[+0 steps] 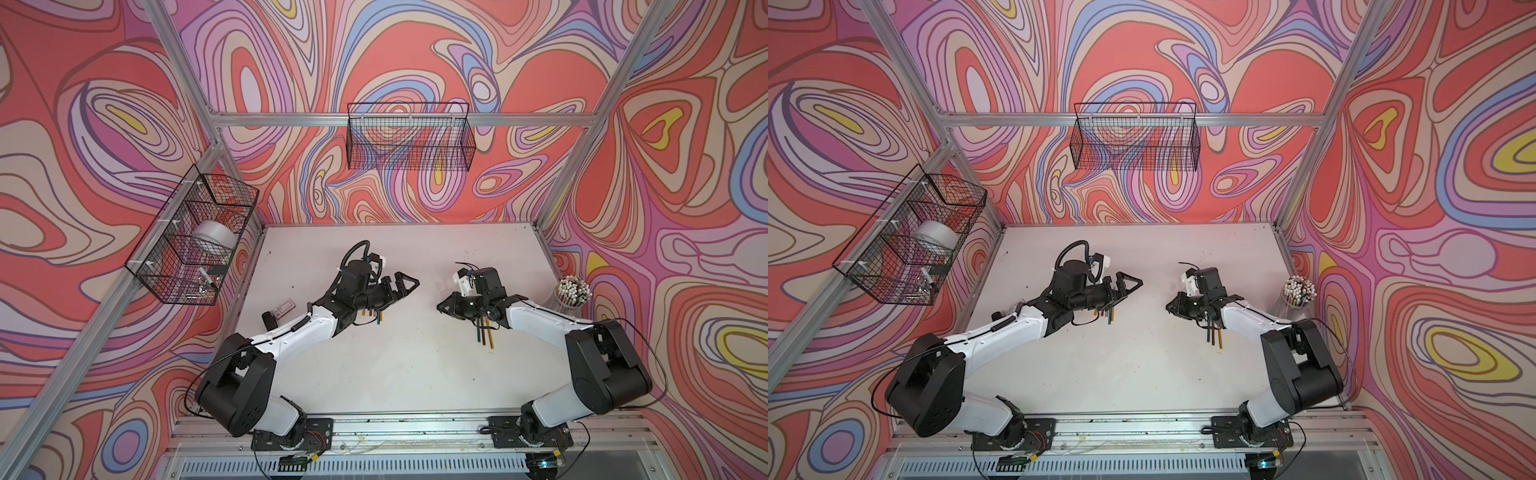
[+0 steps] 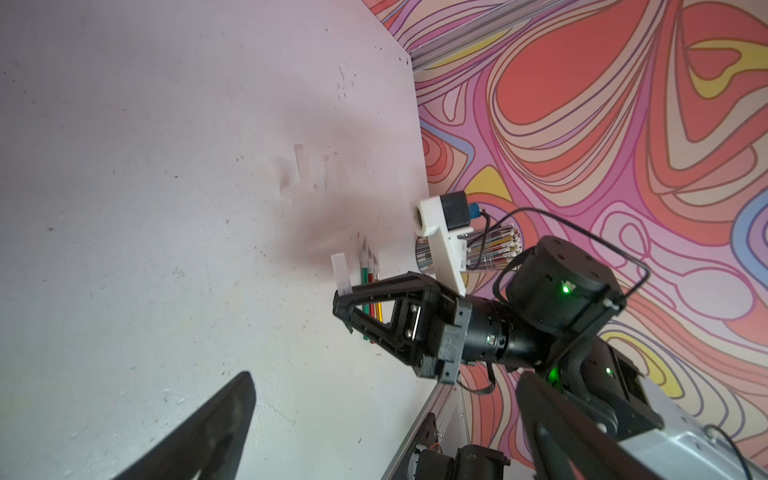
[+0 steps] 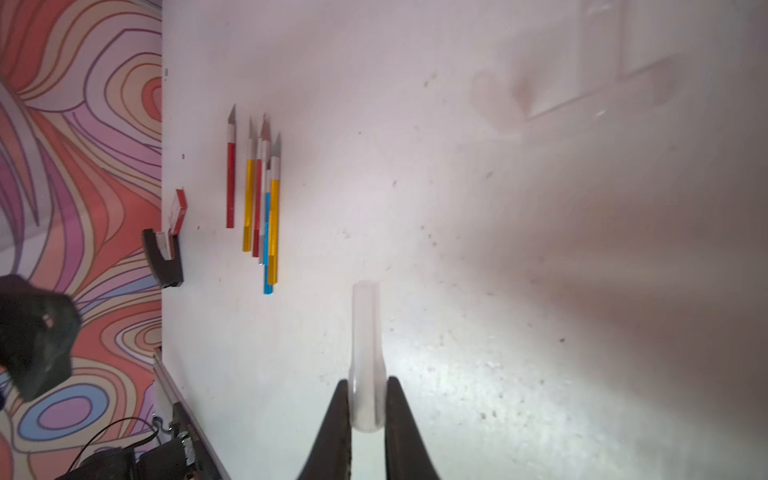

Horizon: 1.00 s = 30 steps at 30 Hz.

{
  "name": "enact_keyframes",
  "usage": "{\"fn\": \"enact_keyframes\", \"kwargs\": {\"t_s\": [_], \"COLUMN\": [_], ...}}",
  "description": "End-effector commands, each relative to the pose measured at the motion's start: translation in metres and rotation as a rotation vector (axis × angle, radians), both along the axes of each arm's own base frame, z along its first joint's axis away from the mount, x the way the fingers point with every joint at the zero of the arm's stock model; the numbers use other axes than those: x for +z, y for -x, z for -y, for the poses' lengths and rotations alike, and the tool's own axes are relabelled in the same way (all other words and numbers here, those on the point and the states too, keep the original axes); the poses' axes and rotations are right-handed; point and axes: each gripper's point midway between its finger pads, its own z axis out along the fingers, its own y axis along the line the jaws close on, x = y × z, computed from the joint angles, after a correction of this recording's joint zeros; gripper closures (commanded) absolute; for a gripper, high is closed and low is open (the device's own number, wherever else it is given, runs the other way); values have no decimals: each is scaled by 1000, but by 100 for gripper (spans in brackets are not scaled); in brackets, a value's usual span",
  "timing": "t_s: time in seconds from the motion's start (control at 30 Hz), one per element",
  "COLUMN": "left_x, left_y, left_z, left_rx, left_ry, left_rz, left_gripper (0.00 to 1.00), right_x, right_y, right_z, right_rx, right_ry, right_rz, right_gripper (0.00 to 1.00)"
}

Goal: Remove protective caps from carving knives
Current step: Place the protective sleeve at the center of the board.

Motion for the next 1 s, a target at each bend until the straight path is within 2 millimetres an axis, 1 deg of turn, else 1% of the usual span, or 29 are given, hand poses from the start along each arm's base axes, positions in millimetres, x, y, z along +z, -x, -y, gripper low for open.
{"fn": "enact_keyframes", "kwargs": {"t_s": [0.0,0.23,0.3,0.33,0.37,0.47,0.63,0.7,0.8,0.9,0.97], "left_x": [1,-1,-2,-3,-4,-7,-10,-12,-13,-16,-16], "left_y": [12,16,17,18,18,20,22,23,24,23,22], "left_z": [-3,-9,-7,-7,-6,-4,-3,-3,-3,-3,-2], "left_rx": [-43,-37,-43,-42,-44,-46,-52,-58,-63,-61,-61], "left_ry": [-21,-67,-56,-53,-55,-57,-49,-50,-62,-67,-63], "left_rz": [40,54,52,52,51,49,45,40,38,35,32], "left_gripper": [0,0,0,0,0,0,0,0,0,1,1], "right_x": [-16,-41,-44,-55,-59,-64,-61,-53,-38,-28,-27], "right_y": [-10,-32,-38,-39,-41,-47,-54,-54,-54,-53,-54], "right_z": [16,40,43,44,45,48,51,52,51,50,50], "right_rx": [-4,-50,-55,-55,-57,-68,-71,-75,-70,-64,-67], "right_ry": [88,195,202,217,227,243,270,278,270,260,258], "right_rz": [-18,-62,-64,-91,-98,-107,-105,-95,-71,-59,-59], "right_gripper": [93,93,93,92,92,86,75,72,66,66,66]}}
